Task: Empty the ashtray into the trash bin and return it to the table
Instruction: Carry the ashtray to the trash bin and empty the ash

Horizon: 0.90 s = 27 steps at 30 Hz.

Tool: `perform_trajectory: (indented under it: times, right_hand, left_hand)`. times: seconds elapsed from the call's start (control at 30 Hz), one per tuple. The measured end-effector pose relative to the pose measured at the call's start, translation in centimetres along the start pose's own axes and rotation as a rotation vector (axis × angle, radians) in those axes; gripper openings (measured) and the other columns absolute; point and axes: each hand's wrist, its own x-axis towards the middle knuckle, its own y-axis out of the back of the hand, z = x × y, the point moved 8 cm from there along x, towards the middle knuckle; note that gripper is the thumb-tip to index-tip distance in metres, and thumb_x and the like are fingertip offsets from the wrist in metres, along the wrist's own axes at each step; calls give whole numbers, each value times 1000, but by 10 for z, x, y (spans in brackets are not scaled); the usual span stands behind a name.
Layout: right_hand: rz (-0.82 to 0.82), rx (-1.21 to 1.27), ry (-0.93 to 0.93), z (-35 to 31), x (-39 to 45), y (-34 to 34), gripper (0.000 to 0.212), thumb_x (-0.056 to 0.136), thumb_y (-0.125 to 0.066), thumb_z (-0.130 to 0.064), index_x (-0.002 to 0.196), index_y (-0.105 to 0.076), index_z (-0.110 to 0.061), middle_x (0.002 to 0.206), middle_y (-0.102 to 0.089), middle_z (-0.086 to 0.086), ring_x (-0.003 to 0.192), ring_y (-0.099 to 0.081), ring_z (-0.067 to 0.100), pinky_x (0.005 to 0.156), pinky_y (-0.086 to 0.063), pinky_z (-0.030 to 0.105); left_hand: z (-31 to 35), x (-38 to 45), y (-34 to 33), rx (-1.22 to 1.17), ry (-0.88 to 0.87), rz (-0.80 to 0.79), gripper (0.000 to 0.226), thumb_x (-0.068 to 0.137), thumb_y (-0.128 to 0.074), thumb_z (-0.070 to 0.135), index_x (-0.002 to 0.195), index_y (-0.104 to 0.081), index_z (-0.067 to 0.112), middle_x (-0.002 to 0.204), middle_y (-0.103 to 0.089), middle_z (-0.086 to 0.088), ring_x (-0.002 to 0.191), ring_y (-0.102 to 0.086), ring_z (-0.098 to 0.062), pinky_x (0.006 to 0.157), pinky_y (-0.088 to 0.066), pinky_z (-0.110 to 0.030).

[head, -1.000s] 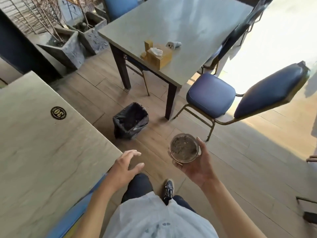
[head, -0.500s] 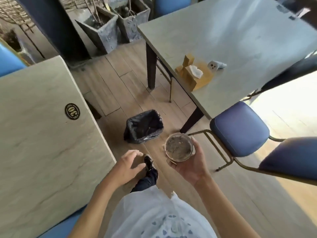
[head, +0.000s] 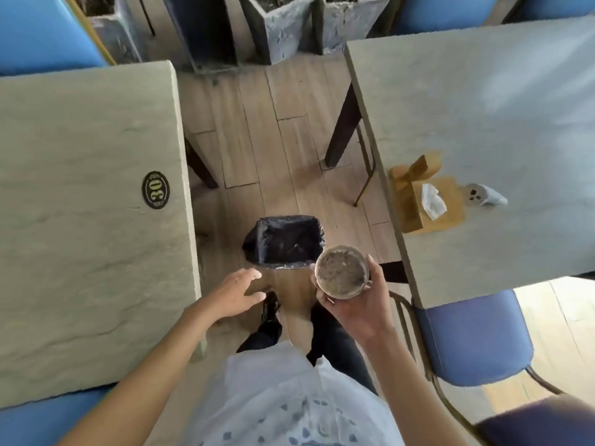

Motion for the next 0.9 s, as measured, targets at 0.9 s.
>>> perform_trajectory:
  times: [0.9]
  right_hand:
    - [333, -226, -337, -16, 309, 137, 51, 85, -64, -53, 118, -74, -16, 123, -72, 16, 116, -62, 37, 98, -42, 44]
  left_hand:
    - [-125, 242, -100, -225, 422, -192, 52, 93, -57, 42, 138, -49, 17, 143, -51, -3, 131, -49, -23, 106, -43, -41]
